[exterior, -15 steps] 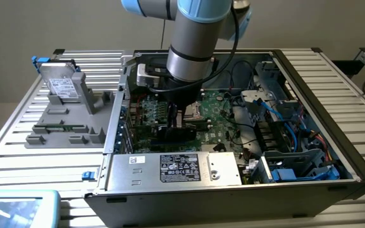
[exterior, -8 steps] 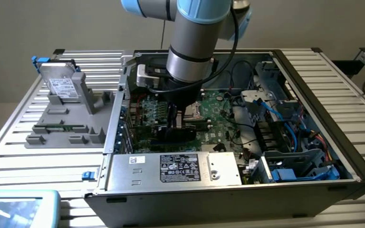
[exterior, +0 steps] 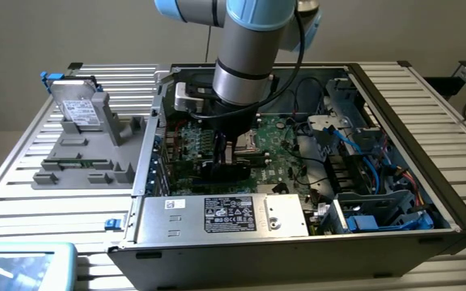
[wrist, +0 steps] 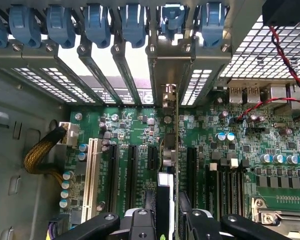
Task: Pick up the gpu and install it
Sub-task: 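Insert the gpu into the slot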
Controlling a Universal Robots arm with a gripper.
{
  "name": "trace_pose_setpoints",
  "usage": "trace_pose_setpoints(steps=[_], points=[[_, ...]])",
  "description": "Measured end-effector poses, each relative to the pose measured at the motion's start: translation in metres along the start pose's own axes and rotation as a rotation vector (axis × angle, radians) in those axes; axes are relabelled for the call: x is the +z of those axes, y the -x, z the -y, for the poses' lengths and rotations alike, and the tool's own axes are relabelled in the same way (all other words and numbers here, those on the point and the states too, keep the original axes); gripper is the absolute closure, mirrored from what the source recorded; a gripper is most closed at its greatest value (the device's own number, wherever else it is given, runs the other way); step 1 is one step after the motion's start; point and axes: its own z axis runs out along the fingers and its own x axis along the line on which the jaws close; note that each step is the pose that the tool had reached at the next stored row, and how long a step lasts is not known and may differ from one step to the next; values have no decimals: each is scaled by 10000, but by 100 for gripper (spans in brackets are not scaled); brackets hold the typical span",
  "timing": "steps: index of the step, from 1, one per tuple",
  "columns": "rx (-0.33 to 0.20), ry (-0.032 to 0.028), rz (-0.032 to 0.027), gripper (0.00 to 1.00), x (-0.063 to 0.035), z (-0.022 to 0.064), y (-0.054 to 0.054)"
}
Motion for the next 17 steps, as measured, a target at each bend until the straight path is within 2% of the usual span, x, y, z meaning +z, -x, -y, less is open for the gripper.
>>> trace_pose_setpoints(steps=[17], points=[[-1,1,-1,72,-3,10,-1]])
